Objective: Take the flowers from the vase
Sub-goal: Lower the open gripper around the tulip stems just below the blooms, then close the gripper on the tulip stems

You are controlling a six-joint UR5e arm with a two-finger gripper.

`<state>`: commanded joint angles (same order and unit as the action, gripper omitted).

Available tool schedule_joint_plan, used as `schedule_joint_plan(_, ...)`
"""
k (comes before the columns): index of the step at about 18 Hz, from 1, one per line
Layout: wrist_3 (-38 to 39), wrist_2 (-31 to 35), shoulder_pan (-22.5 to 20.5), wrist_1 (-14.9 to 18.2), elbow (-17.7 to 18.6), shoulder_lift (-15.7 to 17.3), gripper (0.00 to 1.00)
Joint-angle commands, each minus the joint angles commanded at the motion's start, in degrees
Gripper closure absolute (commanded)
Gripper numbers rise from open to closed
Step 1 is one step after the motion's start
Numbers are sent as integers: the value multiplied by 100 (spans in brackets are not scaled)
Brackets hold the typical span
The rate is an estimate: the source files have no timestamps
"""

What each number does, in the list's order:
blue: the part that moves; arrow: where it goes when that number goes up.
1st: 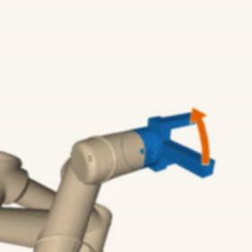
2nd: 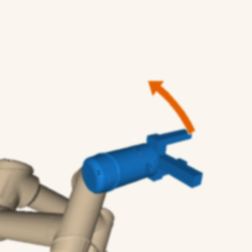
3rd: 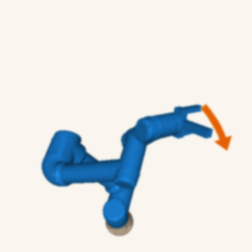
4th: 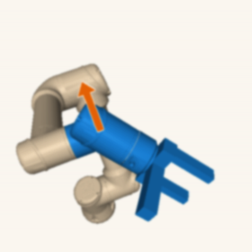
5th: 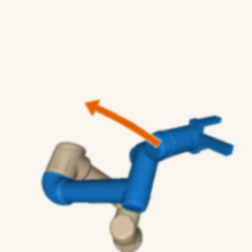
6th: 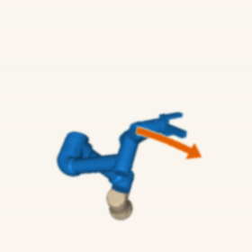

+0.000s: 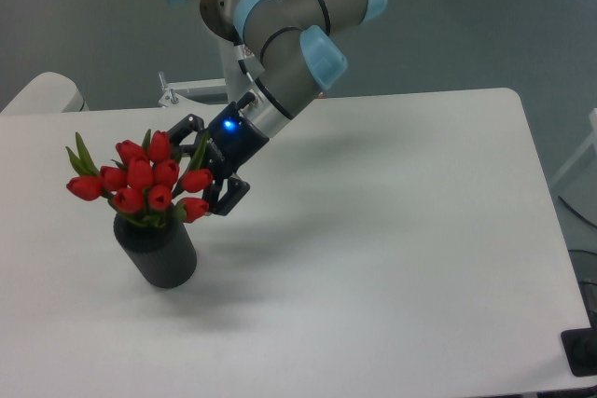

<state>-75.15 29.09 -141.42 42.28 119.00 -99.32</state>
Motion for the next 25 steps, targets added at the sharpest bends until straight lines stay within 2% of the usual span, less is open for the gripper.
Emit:
schedule_joint_plan(12,18,-26,132,0,-18,-123,0)
schedule_joint_plan(25,141,-351,176,0,-70,-194,0)
